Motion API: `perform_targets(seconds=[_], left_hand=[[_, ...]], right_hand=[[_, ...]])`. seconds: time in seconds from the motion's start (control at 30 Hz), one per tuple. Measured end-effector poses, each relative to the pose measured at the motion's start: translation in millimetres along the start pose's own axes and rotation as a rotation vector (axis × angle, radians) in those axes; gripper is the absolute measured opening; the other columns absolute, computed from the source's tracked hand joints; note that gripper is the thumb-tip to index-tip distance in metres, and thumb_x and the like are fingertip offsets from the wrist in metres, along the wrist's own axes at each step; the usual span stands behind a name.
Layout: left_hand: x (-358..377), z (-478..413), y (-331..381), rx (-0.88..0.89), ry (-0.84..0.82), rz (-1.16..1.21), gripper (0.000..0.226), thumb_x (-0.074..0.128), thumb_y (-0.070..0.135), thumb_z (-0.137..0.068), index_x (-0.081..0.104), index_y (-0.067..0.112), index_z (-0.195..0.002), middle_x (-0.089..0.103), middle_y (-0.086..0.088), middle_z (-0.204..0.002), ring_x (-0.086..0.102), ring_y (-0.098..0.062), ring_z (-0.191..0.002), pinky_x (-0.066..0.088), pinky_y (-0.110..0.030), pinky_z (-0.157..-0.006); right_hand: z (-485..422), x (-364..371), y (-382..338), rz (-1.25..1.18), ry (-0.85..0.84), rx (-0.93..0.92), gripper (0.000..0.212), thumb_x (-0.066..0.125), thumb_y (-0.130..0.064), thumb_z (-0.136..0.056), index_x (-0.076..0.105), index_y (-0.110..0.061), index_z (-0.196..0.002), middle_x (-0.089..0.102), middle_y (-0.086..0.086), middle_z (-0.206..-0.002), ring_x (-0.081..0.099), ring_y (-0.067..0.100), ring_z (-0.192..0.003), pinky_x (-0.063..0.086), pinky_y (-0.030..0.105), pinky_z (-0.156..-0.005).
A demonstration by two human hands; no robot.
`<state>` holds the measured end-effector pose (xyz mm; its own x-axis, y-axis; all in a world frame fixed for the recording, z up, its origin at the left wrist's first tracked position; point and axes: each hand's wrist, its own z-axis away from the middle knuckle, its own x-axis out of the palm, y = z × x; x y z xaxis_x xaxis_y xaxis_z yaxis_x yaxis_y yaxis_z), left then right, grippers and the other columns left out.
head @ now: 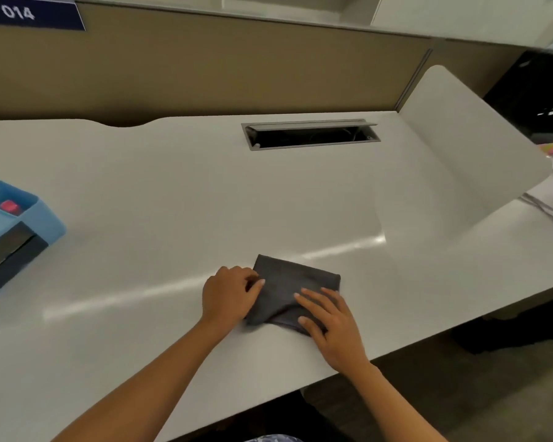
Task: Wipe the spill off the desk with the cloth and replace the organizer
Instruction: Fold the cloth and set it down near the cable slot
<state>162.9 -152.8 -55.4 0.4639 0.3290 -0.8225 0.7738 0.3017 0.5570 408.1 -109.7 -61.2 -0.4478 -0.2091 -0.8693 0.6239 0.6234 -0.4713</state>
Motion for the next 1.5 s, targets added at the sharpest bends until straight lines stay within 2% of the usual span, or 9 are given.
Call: perform_targets(seconds=[0.07,0.2,0.37,0.63,0.8,0.93,1.17,1.37,1.5], left_hand=[[3,-3,6,-0.149,-0.052,-0.039,0.027,0.061,0.058,-0.082,0.066,0.033,-0.089,0.066,0.013,-0.083,0.061,-0.013,-0.076,0.035,-0.024,-0.054],[11,-9,20,-0.276,-0.114,-0.055,0.036,0.065,0.059,-0.079,0.059,0.026,-0.091,0.061,0.01,-0.08,0.054,-0.013,-0.067,0.034,-0.025,-0.054],[16,-15,28,-0.297,-0.143,-0.101,0.028,0.065,0.048,-0.085,0.062,0.022,-0.094,0.068,0.005,-0.086,0.061,-0.016,-0.073,0.04,-0.026,-0.061],[15,2,33,-0.31,-0.155,-0.145,0.018,0.057,0.044,-0.092,0.059,0.026,-0.095,0.068,0.006,-0.09,0.064,-0.017,-0.08,0.037,-0.026,-0.064],[5,-4,32,-0.29,-0.066,-0.082,0.025,0.065,0.04,-0.088,0.051,0.024,-0.101,0.064,0.006,-0.099,0.064,-0.017,-0.081,0.038,-0.025,-0.062],[-1,-21,33,-0.216,-0.029,-0.085,0.032,0.062,0.039,-0.09,0.054,0.023,-0.115,0.061,0.002,-0.114,0.064,-0.019,-0.092,0.045,-0.028,-0.065],[2,-44,32,-0.208,-0.164,-0.178,0.027,0.058,0.046,-0.091,0.068,0.025,-0.104,0.07,0.005,-0.103,0.066,-0.015,-0.086,0.041,-0.022,-0.064],[9,-58,39,-0.194,-0.207,-0.248,0.02,0.059,0.043,-0.091,0.07,0.027,-0.088,0.071,0.008,-0.085,0.064,-0.011,-0.074,0.039,-0.021,-0.06],[19,-81,66,-0.144,-0.208,-0.197,0.02,0.058,0.046,-0.09,0.07,0.031,-0.088,0.072,0.01,-0.086,0.062,-0.007,-0.072,0.036,-0.019,-0.059]], right_hand=[[13,-11,14,0.061,0.09,0.086,0.043,0.055,-0.052,-0.091,0.057,-0.036,-0.131,0.063,-0.014,-0.124,0.051,0.017,-0.118,0.048,0.036,-0.097],[26,-21,28,0.228,0.01,0.086,0.043,0.061,-0.062,-0.081,0.07,-0.035,-0.113,0.069,-0.014,-0.106,0.058,0.015,-0.102,0.041,0.029,-0.089],[10,-26,35,0.292,0.005,-0.047,0.015,0.081,-0.037,-0.076,0.075,-0.036,-0.089,0.071,-0.018,-0.091,0.06,0.014,-0.09,0.038,0.029,-0.087],[-37,-69,72,0.543,-0.065,0.009,0.025,0.083,-0.004,-0.07,0.074,-0.027,-0.069,0.074,-0.006,-0.084,0.066,0.026,-0.093,0.048,0.044,-0.087],[-39,-70,66,0.273,0.17,0.249,0.021,0.076,-0.013,-0.082,0.074,-0.024,-0.099,0.073,-0.005,-0.092,0.066,0.021,-0.086,0.047,0.034,-0.076],[-54,-59,52,0.074,0.099,0.446,0.03,0.066,-0.034,-0.091,0.063,-0.027,-0.12,0.069,-0.006,-0.103,0.063,0.015,-0.092,0.052,0.033,-0.084],[-85,-36,39,0.107,-0.05,0.625,0.033,0.064,-0.047,-0.089,0.068,-0.028,-0.115,0.07,-0.005,-0.111,0.067,0.016,-0.098,0.049,0.026,-0.079],[-102,-44,45,0.101,-0.003,0.667,0.006,0.07,-0.039,-0.084,0.068,-0.036,-0.089,0.07,-0.014,-0.089,0.059,0.006,-0.072,0.038,0.018,-0.061],[-119,-64,74,0.086,0.091,0.694,0.002,0.068,-0.032,-0.087,0.068,-0.032,-0.089,0.069,-0.011,-0.089,0.057,0.008,-0.069,0.042,0.021,-0.064]])
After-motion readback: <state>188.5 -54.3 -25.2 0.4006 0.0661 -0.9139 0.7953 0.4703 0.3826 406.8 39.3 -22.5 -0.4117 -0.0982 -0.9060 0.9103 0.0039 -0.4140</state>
